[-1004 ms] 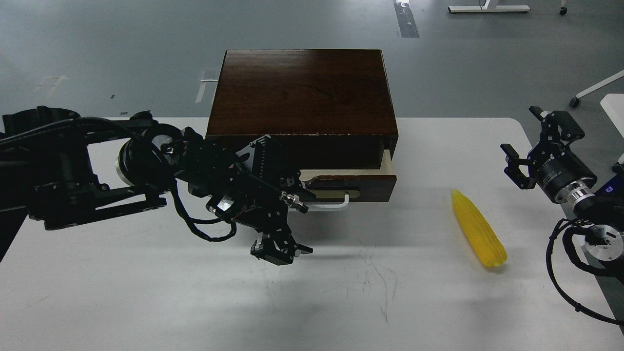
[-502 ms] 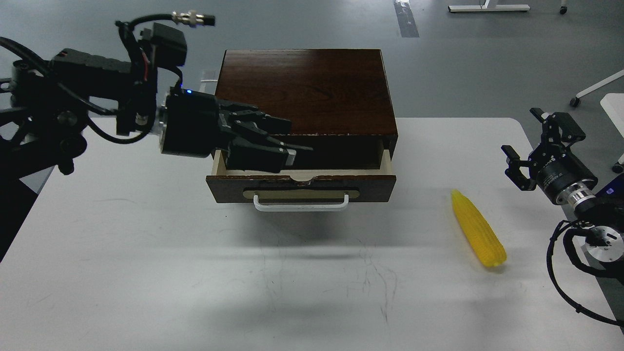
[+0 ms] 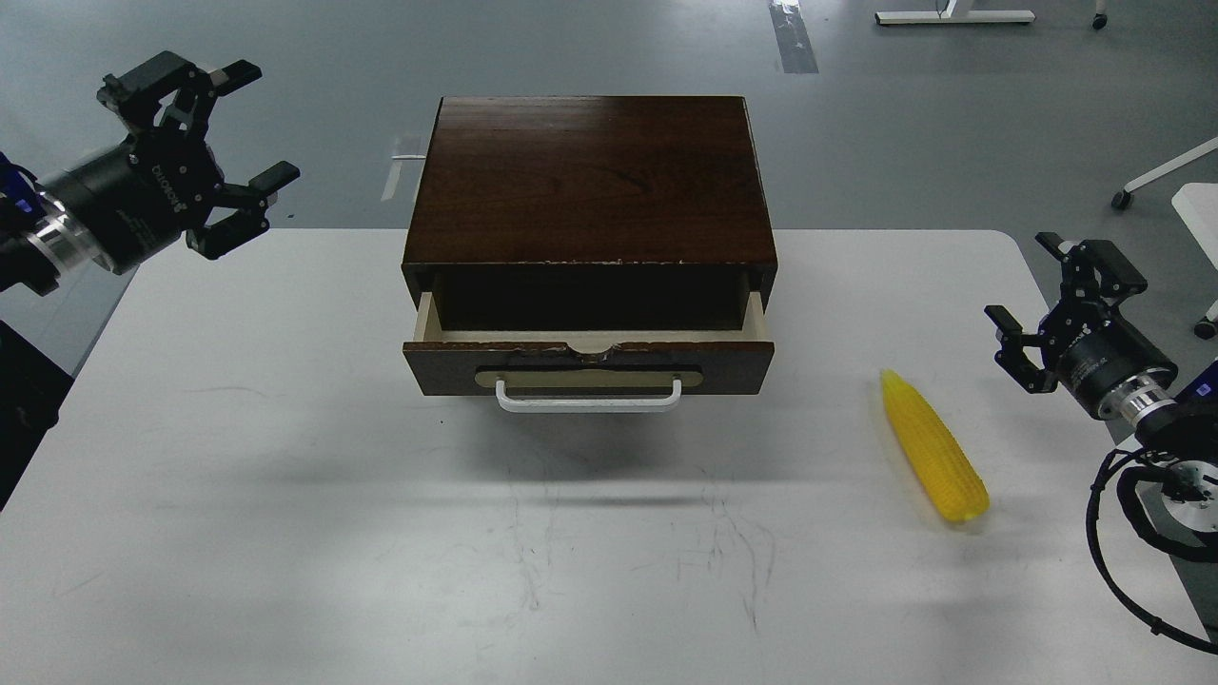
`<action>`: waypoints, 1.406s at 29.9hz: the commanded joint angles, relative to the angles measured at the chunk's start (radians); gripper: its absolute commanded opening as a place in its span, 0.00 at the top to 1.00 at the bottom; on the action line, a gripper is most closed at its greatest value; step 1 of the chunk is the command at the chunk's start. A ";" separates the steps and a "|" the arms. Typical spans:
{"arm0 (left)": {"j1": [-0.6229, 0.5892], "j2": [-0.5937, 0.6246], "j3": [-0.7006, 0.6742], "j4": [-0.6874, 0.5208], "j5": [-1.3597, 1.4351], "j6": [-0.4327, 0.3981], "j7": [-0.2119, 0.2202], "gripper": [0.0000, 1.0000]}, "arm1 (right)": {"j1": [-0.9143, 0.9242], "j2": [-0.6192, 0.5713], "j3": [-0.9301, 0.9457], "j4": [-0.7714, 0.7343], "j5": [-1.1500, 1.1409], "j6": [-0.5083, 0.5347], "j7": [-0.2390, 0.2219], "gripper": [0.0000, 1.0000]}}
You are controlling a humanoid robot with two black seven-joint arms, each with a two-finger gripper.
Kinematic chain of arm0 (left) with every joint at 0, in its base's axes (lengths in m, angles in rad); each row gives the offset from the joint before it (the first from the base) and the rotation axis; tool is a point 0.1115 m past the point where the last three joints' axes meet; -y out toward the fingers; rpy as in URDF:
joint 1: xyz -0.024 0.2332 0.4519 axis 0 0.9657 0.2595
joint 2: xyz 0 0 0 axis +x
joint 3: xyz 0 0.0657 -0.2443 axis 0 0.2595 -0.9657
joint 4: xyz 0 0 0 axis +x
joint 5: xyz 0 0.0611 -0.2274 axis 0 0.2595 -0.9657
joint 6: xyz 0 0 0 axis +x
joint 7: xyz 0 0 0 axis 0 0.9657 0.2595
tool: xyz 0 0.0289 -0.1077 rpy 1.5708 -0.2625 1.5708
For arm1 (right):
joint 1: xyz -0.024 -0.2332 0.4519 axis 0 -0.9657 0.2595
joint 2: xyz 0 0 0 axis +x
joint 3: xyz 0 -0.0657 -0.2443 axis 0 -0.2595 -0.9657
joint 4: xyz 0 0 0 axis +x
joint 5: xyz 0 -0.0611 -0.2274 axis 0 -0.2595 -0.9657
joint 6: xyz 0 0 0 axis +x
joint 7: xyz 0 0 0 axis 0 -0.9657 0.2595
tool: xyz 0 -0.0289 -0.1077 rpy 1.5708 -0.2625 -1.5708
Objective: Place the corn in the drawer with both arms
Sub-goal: 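Lift the left gripper away from the drawer and retract it, then reach the right gripper to the yellow corn and grasp it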
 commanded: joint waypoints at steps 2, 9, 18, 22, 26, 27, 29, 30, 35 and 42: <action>0.153 -0.012 -0.001 0.074 -0.067 -0.013 0.000 0.02 | 0.010 -0.068 -0.073 0.062 -0.080 0.002 0.000 0.00; 0.256 -0.047 -0.029 0.077 -0.068 -0.013 0.000 0.02 | 0.019 -0.169 -0.127 0.158 -0.431 0.000 0.000 0.00; 0.288 -0.077 -0.069 0.076 -0.065 -0.013 0.000 0.02 | 0.056 -0.290 -0.175 0.186 -0.971 -0.006 0.000 0.00; 0.290 -0.080 -0.069 0.076 -0.065 -0.013 0.000 0.02 | 0.152 -0.294 -0.293 0.184 -1.090 -0.006 0.000 0.00; 0.290 -0.078 -0.069 0.074 -0.065 -0.013 0.000 0.02 | 0.270 -0.280 -0.458 0.184 -1.104 -0.011 0.000 0.00; 0.290 -0.078 -0.069 0.074 -0.065 -0.013 0.000 0.02 | 0.305 -0.263 -0.500 0.183 -1.104 -0.014 0.000 0.00; 0.290 -0.078 -0.069 0.074 -0.064 -0.013 0.000 0.02 | 0.336 -0.245 -0.529 0.183 -1.104 -0.018 0.000 0.00; 0.290 -0.077 -0.069 0.074 -0.064 -0.013 0.000 0.02 | 0.356 -0.229 -0.555 0.184 -1.104 -0.029 0.000 0.00; 0.293 -0.078 -0.070 0.071 -0.065 -0.013 0.000 0.02 | 0.382 -0.195 -0.626 0.184 -1.105 -0.058 0.000 0.00; 0.295 -0.080 -0.078 0.071 -0.064 -0.013 0.000 0.02 | 0.384 -0.168 -0.672 0.189 -1.125 -0.077 0.000 0.10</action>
